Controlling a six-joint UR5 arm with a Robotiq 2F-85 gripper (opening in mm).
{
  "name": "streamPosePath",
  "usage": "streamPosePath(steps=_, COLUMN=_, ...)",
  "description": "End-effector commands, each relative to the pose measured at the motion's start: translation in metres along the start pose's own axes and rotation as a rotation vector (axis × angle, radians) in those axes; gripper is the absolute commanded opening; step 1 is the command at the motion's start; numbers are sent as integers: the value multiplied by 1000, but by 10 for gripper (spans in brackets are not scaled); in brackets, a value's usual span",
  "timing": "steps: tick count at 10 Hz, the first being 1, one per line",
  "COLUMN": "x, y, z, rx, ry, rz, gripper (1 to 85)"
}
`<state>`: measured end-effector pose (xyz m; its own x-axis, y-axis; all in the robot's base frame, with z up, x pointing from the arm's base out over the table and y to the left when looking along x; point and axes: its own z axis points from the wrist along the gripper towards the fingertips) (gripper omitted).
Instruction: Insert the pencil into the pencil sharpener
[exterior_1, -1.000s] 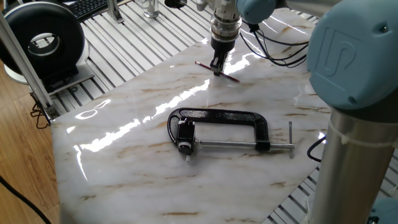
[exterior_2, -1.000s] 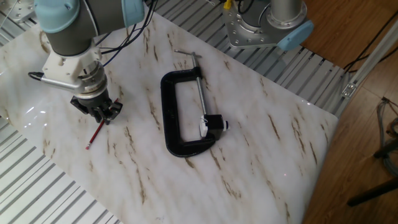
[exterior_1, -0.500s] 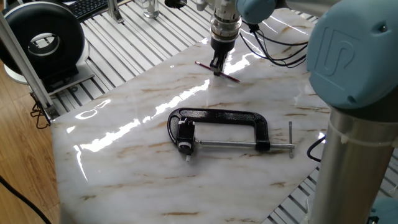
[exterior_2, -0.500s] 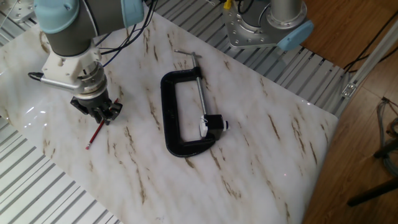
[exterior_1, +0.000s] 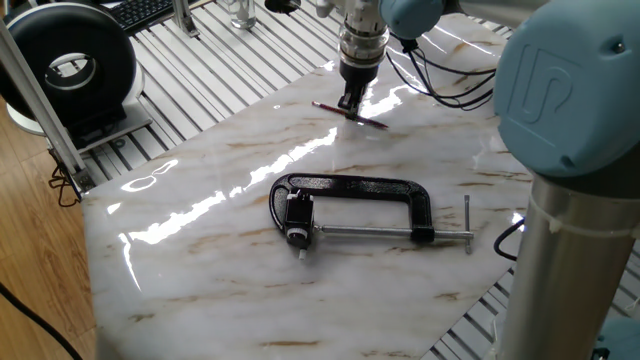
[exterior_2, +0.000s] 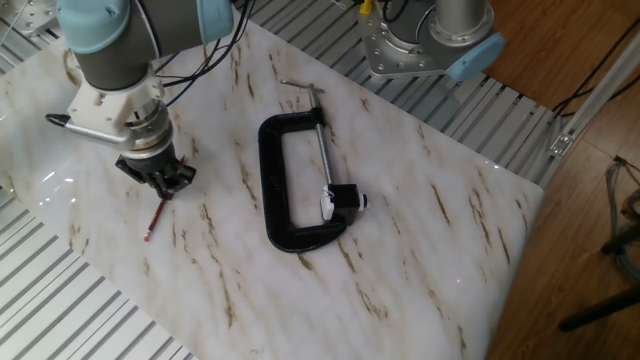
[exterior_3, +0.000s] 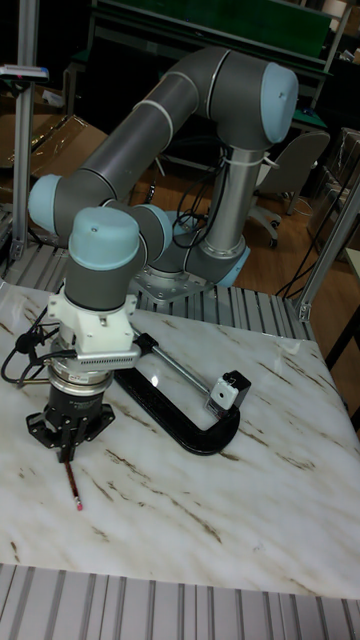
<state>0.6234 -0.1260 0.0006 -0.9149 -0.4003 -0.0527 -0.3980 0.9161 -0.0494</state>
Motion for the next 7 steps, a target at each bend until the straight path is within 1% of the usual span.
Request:
streamPosePath(steps=1, x=-1, y=-6, z=-3, rx=23, ry=-4, rz=35, gripper=10)
streamPosePath(steps=2, x=0, y=-10, z=-4, rx=36, ry=-2, rz=38, gripper=10)
streamPosePath(steps=3, x=3, y=-12, z=-6, rx=42, ry=1, rz=73, gripper=10)
streamPosePath(steps=4, x=5, y=-7, z=-9, rx=31, ry=3, rz=151, gripper=10)
streamPosePath(steps=5, x=3, y=4, z=-13, rx=2, ry=-5, rz=257, gripper=10)
streamPosePath(steps=6, x=12, y=-2, z=-19, rx=48, ry=16, rz=272, gripper=10)
streamPosePath(steps=7, x=19, y=2, z=-28, rx=60, ry=29, rz=296, gripper=10)
